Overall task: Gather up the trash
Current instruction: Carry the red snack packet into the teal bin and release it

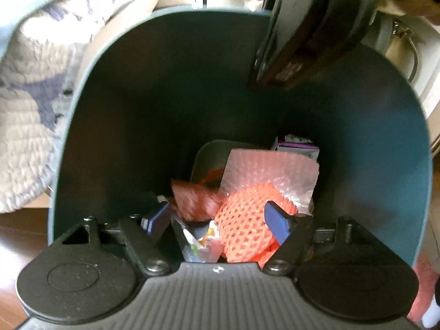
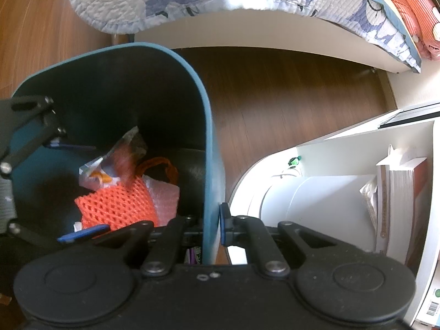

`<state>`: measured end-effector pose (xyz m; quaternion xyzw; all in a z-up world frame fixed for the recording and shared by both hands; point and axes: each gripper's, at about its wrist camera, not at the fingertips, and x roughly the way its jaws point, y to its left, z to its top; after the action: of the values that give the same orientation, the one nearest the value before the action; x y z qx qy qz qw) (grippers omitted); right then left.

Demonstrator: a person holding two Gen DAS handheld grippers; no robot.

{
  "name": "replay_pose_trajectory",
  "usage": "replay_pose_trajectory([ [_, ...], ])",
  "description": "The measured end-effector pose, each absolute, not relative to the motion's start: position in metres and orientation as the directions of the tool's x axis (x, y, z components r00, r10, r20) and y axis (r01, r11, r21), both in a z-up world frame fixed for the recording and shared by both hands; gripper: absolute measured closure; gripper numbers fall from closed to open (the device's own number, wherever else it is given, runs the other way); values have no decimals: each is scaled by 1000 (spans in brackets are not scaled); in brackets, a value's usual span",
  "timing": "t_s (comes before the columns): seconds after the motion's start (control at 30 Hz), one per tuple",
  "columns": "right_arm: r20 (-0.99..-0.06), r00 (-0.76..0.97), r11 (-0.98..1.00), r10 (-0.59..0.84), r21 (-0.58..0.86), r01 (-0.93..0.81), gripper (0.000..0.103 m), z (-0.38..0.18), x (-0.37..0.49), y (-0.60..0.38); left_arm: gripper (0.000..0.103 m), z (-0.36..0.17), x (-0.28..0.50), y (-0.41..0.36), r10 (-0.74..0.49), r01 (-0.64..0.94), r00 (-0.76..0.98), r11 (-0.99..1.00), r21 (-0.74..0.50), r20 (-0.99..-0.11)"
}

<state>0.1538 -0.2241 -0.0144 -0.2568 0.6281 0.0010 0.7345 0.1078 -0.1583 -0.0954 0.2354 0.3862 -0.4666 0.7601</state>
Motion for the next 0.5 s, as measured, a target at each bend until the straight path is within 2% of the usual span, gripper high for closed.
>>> replay_pose_trajectory([
  [0.1, -925, 209, 870, -317, -372, -323, 97, -14, 156, -225, 28, -82, 104, -146, -567, 898, 251, 439, -31, -784],
  [0.23, -925, 209, 870, -318, -372, -324, 97, -15, 156, -227, 23, -59, 105, -114, -640, 893, 241, 441, -93, -729],
  [0.5, -925, 209, 870, -319, -373, -323, 98, -18, 154, -226, 23, -39, 117, -60, -661, 829, 322, 542, -134, -678],
])
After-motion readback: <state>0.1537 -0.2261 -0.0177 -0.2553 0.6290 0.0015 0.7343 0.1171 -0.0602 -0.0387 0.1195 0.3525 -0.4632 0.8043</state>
